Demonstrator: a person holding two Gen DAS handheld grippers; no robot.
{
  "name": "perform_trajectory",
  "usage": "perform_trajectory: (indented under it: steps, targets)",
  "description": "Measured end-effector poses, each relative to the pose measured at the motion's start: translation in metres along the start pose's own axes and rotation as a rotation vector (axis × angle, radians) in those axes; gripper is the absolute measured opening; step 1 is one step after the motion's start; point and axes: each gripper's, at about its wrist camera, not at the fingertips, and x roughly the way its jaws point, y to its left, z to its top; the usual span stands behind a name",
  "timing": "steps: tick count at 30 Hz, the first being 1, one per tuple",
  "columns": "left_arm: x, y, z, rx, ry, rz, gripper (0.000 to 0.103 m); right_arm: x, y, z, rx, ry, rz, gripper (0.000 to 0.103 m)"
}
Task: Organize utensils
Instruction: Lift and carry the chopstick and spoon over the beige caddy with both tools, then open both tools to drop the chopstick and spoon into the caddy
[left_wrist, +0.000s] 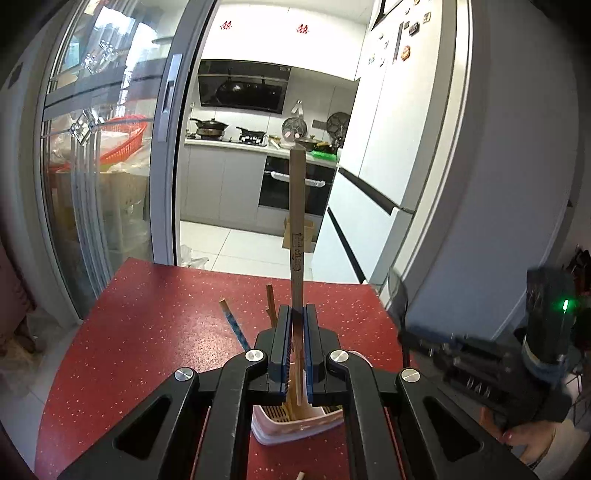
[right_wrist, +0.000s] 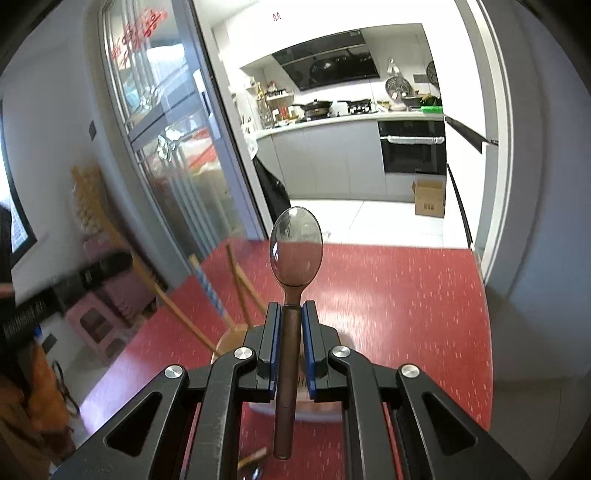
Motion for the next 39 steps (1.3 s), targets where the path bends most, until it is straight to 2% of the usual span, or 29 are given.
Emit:
perform_trajectory:
  steps: [7, 13, 18, 23, 30, 39]
  targets:
    - [0.03, 0.003, -0.006, -0.022, 0.074, 0.023, 0.035, 0.043, -0.005, 0.013, -0.011, -0.063, -0.027, 0.012]
    - [0.046, 0.002, -0.015, -0.015, 0.118, 0.048, 0.035, 0.072, -0.006, -0.002, -0.069, -0.123, -0.068, 0.012]
    - [0.058, 0.003, -0.028, -0.009, 0.158, 0.076, 0.035, 0.09, -0.008, -0.023, -0.109, -0.136, -0.095, 0.012]
    - [0.059, 0.007, -0.035, -0.025, 0.173, 0.111, 0.035, 0.093, -0.002, -0.042, -0.172, -0.146, -0.106, 0.012]
    - [0.047, 0.002, -0.043, 0.027, 0.164, 0.163, 0.035, 0.092, 0.006, -0.064, -0.225, -0.135, -0.111, 0.013]
    - [0.034, 0.004, -0.052, 0.019, 0.192, 0.18, 0.035, 0.092, 0.01, -0.072, -0.245, -0.101, -0.111, 0.015]
